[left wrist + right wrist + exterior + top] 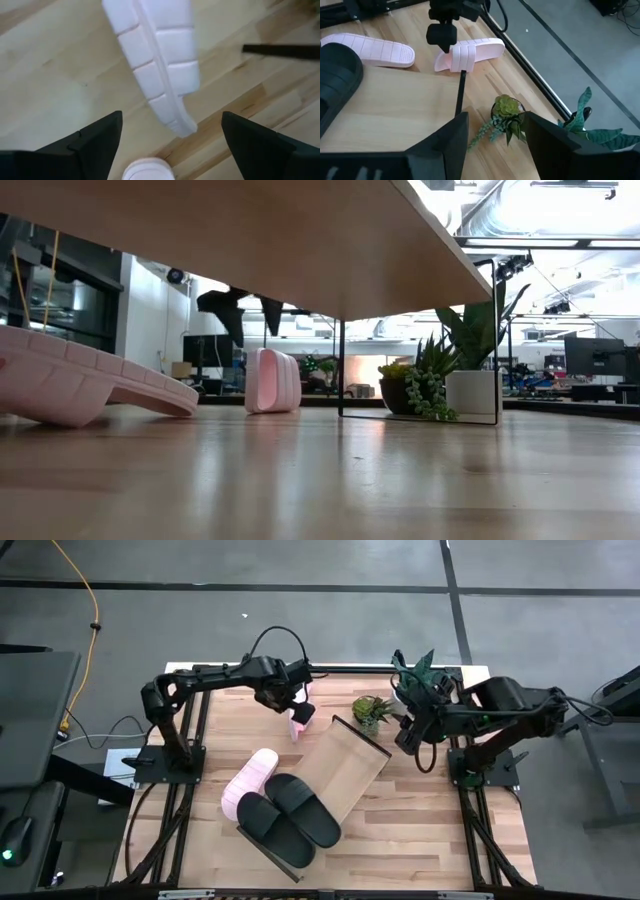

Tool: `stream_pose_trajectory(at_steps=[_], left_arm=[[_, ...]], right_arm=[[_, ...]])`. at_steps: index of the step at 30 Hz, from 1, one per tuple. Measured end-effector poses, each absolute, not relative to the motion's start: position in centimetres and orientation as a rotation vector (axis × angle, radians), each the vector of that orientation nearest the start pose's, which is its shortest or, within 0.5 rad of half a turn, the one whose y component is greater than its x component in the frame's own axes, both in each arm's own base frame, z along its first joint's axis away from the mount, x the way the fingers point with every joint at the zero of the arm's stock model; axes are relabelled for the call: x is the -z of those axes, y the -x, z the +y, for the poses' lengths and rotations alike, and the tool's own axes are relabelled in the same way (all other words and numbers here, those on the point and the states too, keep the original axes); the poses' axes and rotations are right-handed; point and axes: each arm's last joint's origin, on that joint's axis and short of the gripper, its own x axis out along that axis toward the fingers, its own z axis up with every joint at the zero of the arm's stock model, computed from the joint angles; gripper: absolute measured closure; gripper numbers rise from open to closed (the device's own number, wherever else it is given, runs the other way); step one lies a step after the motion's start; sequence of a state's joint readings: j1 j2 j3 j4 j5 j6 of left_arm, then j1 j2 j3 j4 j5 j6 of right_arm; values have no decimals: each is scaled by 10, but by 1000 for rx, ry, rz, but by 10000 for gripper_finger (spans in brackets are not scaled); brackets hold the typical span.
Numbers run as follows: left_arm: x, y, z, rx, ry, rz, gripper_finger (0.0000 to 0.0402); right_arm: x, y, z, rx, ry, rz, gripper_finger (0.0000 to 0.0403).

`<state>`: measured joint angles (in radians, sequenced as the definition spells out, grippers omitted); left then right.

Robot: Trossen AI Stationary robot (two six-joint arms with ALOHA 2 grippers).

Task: Pick and place slides into the shelf
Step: Put the top pink slide on the shelf

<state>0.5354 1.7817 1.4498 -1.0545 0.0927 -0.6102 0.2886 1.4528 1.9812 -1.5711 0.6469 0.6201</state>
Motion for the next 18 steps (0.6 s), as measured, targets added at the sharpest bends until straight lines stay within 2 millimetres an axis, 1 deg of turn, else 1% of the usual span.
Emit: stream_pose_trajectory(at_steps=[12, 18], left_arm=[[-211, -312, 173, -770, 944, 1301, 82], [-207, -314, 174, -764, 954, 1313, 82]], right_arm=[[-463, -212, 44, 598, -92, 778, 219], [-463, -212, 44, 601, -98, 776, 219]])
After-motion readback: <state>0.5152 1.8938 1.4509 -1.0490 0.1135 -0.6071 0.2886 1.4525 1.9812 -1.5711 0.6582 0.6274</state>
